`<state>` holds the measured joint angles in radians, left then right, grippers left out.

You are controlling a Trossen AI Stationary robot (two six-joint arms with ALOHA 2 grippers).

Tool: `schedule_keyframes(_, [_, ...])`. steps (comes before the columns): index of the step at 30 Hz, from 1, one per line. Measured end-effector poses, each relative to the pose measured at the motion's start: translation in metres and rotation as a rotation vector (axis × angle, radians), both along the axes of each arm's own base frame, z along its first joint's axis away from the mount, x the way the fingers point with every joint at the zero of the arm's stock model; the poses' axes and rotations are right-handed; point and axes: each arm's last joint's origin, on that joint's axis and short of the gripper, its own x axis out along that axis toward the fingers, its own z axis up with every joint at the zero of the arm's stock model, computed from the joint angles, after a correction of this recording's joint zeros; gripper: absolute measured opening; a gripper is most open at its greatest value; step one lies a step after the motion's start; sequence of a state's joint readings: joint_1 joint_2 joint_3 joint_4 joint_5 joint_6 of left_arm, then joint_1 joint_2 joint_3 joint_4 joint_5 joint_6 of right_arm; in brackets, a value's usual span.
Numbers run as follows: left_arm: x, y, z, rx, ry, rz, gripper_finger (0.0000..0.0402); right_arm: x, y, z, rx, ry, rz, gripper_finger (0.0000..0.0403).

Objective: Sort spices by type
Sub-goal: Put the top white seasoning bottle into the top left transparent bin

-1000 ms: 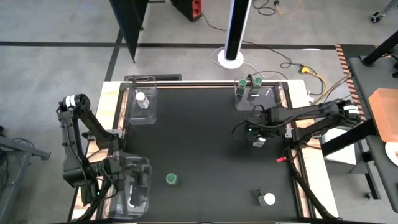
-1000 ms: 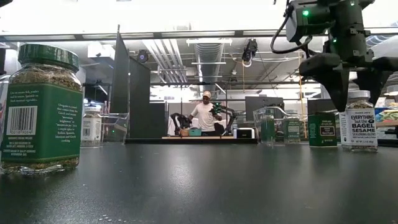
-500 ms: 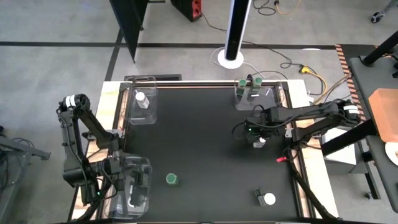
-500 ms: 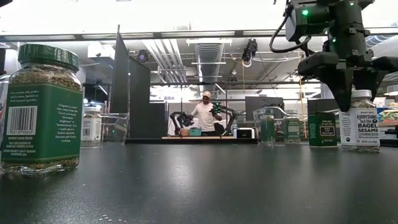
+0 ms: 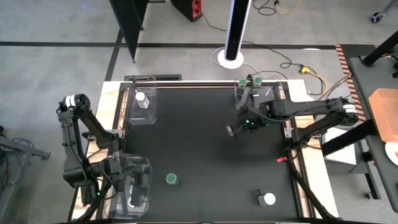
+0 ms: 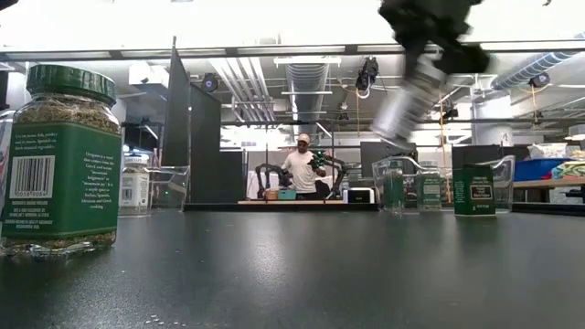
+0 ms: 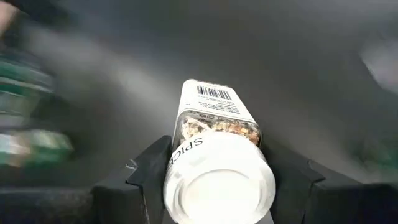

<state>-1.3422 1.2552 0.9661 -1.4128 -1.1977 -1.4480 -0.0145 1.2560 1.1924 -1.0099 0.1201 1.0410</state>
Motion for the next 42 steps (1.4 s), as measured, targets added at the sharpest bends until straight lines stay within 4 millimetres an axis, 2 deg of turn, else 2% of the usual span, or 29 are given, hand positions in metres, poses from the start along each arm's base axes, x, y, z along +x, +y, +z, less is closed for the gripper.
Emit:
schedule_keyframes(3, [0.005, 0.001, 0.002, 0.020, -0.084, 0.012, 0.0183, 0.028, 0.002, 0.015, -0.139, -0.177, 0.109, 0.0195])
schedule_keyframes(6, [0.015, 0.007, 0.004, 0.049, -0.085, 0.065, 0.0183, 0.057, -0.003, 0.019, -0.239, -0.302, 0.207, 0.0195])
schedule_keyframes(13, [0.047, 0.031, 0.006, 0.072, -0.013, 0.268, 0.0183, 0.121, -0.024, 0.003, -0.431, -0.313, 0.424, 0.0195])
schedule_keyframes(17, [0.061, 0.045, 0.007, 0.113, 0.013, 0.356, 0.0183, 0.156, -0.031, 0.004, -0.547, -0.344, 0.565, 0.0195])
schedule_keyframes(21, [0.075, 0.057, 0.007, 0.157, 0.045, 0.426, 0.0183, 0.183, -0.037, 0.011, -0.611, -0.383, 0.615, 0.0195])
schedule_keyframes(26, [0.092, 0.065, 0.009, 0.213, 0.084, 0.445, 0.0188, 0.200, -0.045, 0.023, -0.588, -0.467, 0.655, 0.0195])
schedule_keyframes(36, [0.110, 0.077, 0.013, 0.362, 0.143, 0.457, 0.0237, 0.200, -0.030, 0.031, -0.493, -0.533, 0.604, 0.0195])
schedule_keyframes(42, [0.120, 0.085, 0.014, 0.397, 0.188, 0.467, 0.0247, 0.203, -0.021, 0.033, -0.481, -0.576, 0.596, 0.0195])
